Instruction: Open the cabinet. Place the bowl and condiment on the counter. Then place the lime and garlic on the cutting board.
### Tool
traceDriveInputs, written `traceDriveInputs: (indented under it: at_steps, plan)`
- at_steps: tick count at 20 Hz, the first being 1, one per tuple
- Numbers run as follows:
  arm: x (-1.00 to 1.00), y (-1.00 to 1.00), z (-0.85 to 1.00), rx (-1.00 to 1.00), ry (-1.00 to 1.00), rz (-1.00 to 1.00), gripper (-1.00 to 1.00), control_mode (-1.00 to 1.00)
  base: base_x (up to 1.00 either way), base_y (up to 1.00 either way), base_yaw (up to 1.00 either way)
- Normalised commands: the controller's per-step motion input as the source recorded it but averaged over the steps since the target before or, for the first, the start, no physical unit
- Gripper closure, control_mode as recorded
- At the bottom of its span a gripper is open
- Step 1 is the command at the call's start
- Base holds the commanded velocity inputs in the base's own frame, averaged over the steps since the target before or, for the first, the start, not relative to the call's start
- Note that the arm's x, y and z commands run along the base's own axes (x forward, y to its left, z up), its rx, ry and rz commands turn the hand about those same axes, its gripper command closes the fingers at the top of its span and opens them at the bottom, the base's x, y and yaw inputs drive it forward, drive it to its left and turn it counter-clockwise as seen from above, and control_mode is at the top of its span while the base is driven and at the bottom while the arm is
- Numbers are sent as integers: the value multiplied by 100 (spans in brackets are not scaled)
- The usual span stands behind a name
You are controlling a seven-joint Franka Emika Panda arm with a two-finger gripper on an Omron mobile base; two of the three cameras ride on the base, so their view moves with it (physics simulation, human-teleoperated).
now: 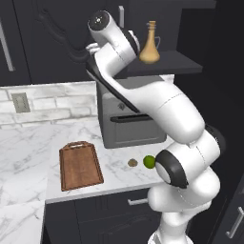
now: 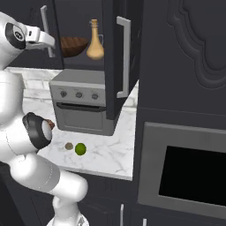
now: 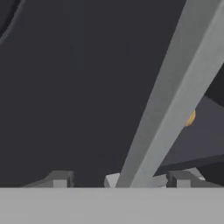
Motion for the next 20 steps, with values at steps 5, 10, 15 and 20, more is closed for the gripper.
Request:
traceDriveInputs:
  at_steps: [5, 10, 15, 20]
  plan:
    - [21, -8, 0, 14, 0, 0, -100, -100, 0, 0, 0]
    - [3, -22, 0, 7, -6, 0, -100, -100, 0, 0, 0]
    - [1, -28, 0, 3, -10, 0, -100, -100, 0, 0, 0]
    - [24, -20, 0, 1, -6, 0, 100, -100, 0, 0, 0]
